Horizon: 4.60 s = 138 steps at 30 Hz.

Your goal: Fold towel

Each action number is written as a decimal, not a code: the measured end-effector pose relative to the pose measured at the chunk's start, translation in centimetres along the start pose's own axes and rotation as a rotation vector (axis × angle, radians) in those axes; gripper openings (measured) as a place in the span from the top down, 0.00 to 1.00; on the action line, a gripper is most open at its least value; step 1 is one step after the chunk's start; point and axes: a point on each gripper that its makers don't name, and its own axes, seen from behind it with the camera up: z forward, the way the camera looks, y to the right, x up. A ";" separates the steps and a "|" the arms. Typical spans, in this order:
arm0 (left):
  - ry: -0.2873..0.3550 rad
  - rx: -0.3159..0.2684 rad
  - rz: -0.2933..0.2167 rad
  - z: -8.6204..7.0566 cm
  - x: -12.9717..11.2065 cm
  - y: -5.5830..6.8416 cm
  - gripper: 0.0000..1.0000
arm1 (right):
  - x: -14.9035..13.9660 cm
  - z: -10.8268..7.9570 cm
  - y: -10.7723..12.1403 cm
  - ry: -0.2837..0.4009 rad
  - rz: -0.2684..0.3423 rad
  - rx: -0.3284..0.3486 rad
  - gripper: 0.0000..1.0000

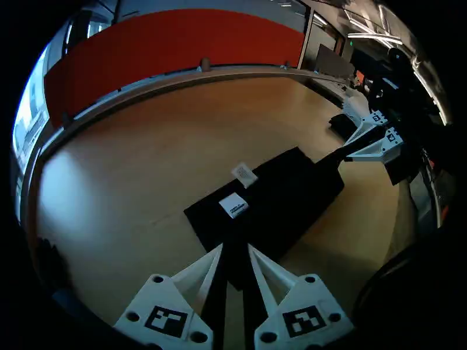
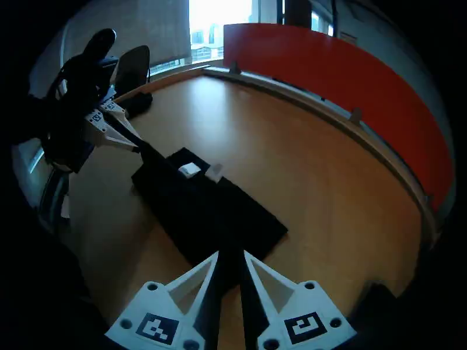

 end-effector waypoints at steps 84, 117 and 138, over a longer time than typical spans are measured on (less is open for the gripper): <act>0.006 0.166 -0.022 3.7 0.4 -5.4 0.00 | -0.6 3.3 5.7 0.038 0.153 -0.212 0.05; 0.044 0.221 -0.116 0.2 -2.8 -4.2 0.00 | -3.3 0.0 2.5 0.058 0.169 -0.190 0.06; 0.101 0.304 -0.218 -3.5 -4.9 -4.2 0.00 | -4.6 0.8 1.1 0.029 0.091 -0.097 0.05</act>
